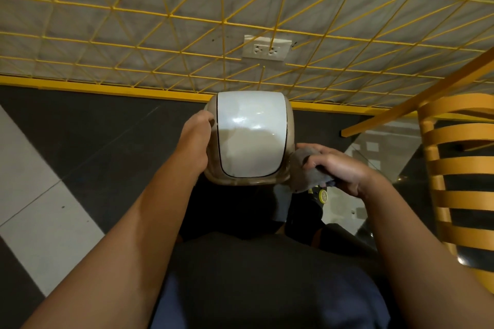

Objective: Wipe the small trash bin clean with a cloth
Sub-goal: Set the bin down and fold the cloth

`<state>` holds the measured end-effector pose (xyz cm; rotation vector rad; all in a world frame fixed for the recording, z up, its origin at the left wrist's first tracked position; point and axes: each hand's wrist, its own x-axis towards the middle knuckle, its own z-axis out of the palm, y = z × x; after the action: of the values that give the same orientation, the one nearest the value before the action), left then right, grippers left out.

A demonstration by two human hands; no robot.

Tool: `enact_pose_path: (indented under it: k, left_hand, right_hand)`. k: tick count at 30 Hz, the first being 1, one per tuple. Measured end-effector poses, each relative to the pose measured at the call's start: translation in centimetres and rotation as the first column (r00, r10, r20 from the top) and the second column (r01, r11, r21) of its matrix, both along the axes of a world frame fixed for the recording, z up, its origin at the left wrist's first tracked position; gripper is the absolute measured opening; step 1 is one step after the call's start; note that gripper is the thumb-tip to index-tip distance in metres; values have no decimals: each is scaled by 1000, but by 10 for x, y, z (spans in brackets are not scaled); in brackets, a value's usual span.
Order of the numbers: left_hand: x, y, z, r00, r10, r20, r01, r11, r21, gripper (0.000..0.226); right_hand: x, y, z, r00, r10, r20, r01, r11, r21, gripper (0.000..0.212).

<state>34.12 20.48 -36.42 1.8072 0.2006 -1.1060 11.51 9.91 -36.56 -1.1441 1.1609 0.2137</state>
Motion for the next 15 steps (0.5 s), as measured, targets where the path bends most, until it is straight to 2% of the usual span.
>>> enact_pose_path:
  k: [3, 5, 6, 8, 11, 13, 15]
  left_hand:
    - [-15, 8, 13, 983, -76, 166, 76, 997, 7, 33]
    - [-36, 18, 27, 962, -93, 258, 106, 994, -38, 38]
    - [-49, 21, 35, 959, -112, 259, 133, 989, -65, 37]
    - [-80, 25, 51, 954, -244, 176, 262, 961, -91, 36]
    - [-125, 23, 80, 852, -524, -5, 518, 844, -136, 39]
    - [-144, 16, 102, 781, -621, -60, 594, 770, -232, 39]
    - [-157, 9, 124, 738, -664, -117, 603, 728, -326, 31]
  right_hand:
    - [-9, 9, 15, 986, -156, 66, 157, 988, -9, 36]
    - [-18, 19, 28, 952, -265, 152, 261, 964, 46, 28]
    - [-23, 25, 37, 927, -313, 208, 300, 950, 91, 24]
    - [-33, 36, 58, 857, -401, 323, 356, 915, 192, 19]
    - [-49, 51, 96, 762, -476, 439, 371, 877, 307, 21]
    - [-64, 58, 122, 725, -483, 490, 372, 874, 312, 24]
    - [-81, 63, 147, 712, -465, 526, 374, 885, 276, 27]
